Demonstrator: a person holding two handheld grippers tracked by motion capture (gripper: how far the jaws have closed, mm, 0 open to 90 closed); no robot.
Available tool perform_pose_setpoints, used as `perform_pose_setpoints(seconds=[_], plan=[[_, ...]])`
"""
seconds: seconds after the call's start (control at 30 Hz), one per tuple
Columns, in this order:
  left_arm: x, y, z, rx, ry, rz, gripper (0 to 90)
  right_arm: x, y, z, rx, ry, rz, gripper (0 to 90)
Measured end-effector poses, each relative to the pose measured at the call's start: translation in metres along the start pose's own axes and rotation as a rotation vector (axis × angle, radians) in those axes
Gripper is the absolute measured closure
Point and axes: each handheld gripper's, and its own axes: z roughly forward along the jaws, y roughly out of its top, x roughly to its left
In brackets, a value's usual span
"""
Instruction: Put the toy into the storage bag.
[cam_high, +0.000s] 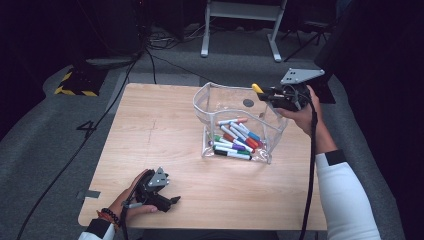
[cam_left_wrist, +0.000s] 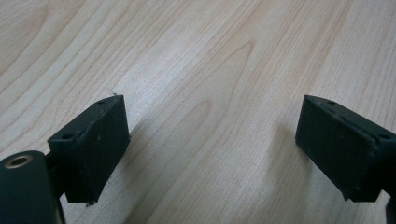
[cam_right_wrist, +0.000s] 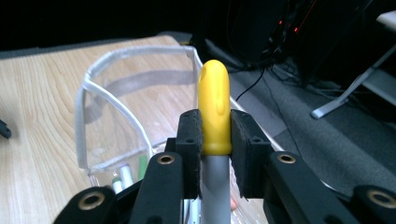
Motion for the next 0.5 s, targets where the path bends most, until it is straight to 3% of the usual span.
perform_pose_setpoints(seconds=[0.33, 0.5], plan=[[0.0, 0.0, 0.0, 0.001, 0.0, 0.002, 10.1, -0.004, -0.009, 0.041, 0.177, 0.028, -0.018, 74.7], [0.0, 0.0, 0.0, 0.001, 0.0, 0.002, 10.1, 0.003, -0.012, 0.061, 0.313, 0.048, -0.058, 74.7]])
